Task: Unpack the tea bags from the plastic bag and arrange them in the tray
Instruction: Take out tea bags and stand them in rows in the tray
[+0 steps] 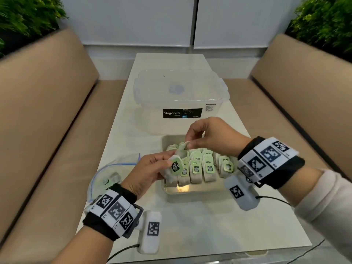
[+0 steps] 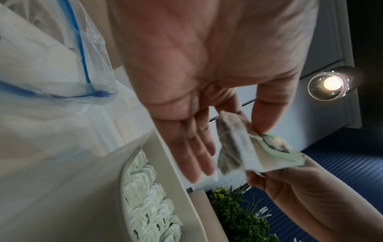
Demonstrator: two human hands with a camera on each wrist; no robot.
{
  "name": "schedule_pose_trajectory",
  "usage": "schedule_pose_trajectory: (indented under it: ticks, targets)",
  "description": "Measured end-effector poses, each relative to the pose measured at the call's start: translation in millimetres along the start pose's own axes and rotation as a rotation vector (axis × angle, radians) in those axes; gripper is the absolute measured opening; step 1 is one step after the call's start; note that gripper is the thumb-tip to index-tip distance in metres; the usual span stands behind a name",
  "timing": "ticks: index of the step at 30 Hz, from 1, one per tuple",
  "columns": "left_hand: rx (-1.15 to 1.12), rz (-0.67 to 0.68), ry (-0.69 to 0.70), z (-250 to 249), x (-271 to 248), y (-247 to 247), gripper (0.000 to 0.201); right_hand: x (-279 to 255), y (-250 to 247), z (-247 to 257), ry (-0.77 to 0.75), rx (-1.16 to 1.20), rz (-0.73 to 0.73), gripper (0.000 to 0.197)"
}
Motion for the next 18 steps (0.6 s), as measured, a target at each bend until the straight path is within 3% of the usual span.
schedule_pose_trajectory:
  ticks: [7,11,18]
  targets:
    - [0.231,-0.21,-0.05,13.6,5.6,-17.4,0.016,-11.0,-37.7,-73.6,0.267,-0.365,0.052,0.014]
    - [0.276,-0.249,-0.054,18.6,7.4,-19.2,0.016,-19.7,-26.1,-122.9,0.411,-0.592,0.234,0.009]
    - [0.295,-0.284,-0.067,25.5,10.4,-25.5,0.018,-24.5,-0.7,-161.9,0.477,-0.822,0.528,0.017]
Point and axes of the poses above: each hand's wrist, its own x-axis towards the middle knuckle, its own y-axis out of the palm, z = x × y, the point moved 10 cm from there along x, towards the middle knuckle, and after that the axes turned 13 degrees about x, right-handed, at the moved point
